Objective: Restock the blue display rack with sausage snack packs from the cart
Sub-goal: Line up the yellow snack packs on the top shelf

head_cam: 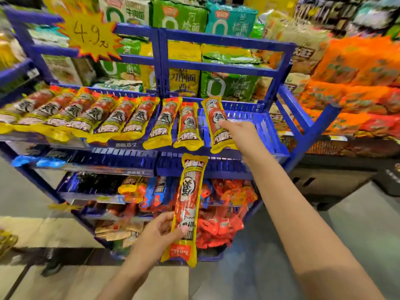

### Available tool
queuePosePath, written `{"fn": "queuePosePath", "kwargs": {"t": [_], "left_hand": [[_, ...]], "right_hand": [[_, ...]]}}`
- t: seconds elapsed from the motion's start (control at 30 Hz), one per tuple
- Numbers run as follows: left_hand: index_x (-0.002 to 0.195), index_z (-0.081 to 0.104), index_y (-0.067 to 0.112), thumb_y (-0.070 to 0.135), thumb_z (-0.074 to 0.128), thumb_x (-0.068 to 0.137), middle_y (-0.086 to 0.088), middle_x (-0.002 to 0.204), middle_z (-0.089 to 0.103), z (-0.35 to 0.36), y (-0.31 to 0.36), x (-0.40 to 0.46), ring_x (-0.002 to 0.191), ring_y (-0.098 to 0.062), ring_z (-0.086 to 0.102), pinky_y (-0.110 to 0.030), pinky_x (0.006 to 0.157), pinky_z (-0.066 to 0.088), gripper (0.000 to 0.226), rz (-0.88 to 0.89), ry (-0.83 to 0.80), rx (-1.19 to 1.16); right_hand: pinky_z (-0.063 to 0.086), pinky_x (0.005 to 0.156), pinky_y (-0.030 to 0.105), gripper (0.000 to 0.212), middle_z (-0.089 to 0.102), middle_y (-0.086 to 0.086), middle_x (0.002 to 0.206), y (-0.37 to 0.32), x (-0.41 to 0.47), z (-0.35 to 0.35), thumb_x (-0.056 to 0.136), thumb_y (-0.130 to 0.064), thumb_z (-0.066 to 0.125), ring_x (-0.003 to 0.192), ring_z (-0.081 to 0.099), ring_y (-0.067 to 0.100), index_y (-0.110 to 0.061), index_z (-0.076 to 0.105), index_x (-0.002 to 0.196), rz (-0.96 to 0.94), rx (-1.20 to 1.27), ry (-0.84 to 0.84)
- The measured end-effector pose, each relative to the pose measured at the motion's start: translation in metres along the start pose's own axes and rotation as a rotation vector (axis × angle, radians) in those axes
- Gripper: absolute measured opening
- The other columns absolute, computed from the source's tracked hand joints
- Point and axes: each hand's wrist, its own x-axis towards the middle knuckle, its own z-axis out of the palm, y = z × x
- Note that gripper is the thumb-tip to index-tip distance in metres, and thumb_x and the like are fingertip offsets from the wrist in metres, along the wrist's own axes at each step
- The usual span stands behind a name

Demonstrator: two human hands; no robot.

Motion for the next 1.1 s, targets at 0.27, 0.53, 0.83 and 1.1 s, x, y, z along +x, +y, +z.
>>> {"fn": "queuePosePath", "kwargs": {"t": [0.27, 0.53, 0.83, 1.1], "left_hand": [[0.109, 0.061, 0.016, 0.016, 0.071, 0.080, -0.002, 0.101, 0.073, -0.008, -0.006, -0.002, 0.092, -0.017, 0.070, -0.030, 0.077, 0.056, 0.031, -0.042, 0.006, -0.005], [0.111, 0.060, 0.016, 0.016, 0.069, 0.082, 0.000, 0.103, 0.072, -0.012, -0.002, -0.001, 0.096, -0.016, 0.068, -0.036, 0.089, 0.054, 0.031, -0.031, -0.004, 0.030], [0.105, 0.066, 0.022, 0.013, 0.074, 0.077, 0.009, 0.096, 0.073, -0.031, 0.015, 0.009, 0.090, -0.005, 0.067, -0.016, 0.076, 0.053, 0.030, 0.056, -0.107, 0.232], [0.095, 0.067, 0.032, 0.035, 0.085, 0.063, 0.013, 0.102, 0.069, -0.032, 0.045, 0.036, 0.098, 0.002, 0.062, -0.026, 0.092, 0.046, 0.036, 0.118, -0.243, 0.693]], "right_hand": [[0.017, 0.054, 0.032, 0.048, 0.017, 0.001, 0.058, -0.005, 0.006, 0.017, 0.090, -0.030, 0.061, 0.052, 0.017, 0.016, -0.015, 0.027, 0.059, 0.068, -0.179, 0.003], [0.020, 0.050, 0.028, 0.053, 0.018, 0.001, 0.054, -0.004, 0.009, 0.015, 0.093, -0.032, 0.058, 0.047, 0.017, 0.016, -0.016, 0.023, 0.056, 0.040, -0.224, -0.075], [0.038, 0.065, 0.027, 0.027, 0.055, 0.001, 0.079, -0.004, -0.018, -0.010, 0.098, -0.032, 0.048, 0.072, 0.050, 0.014, -0.011, 0.060, 0.084, -0.284, -0.374, 0.093], [0.048, 0.090, 0.023, 0.023, 0.068, -0.007, 0.105, 0.038, -0.104, -0.050, 0.087, -0.021, 0.067, 0.098, 0.061, 0.002, -0.020, 0.066, 0.110, -0.368, -0.508, -0.409]]}}
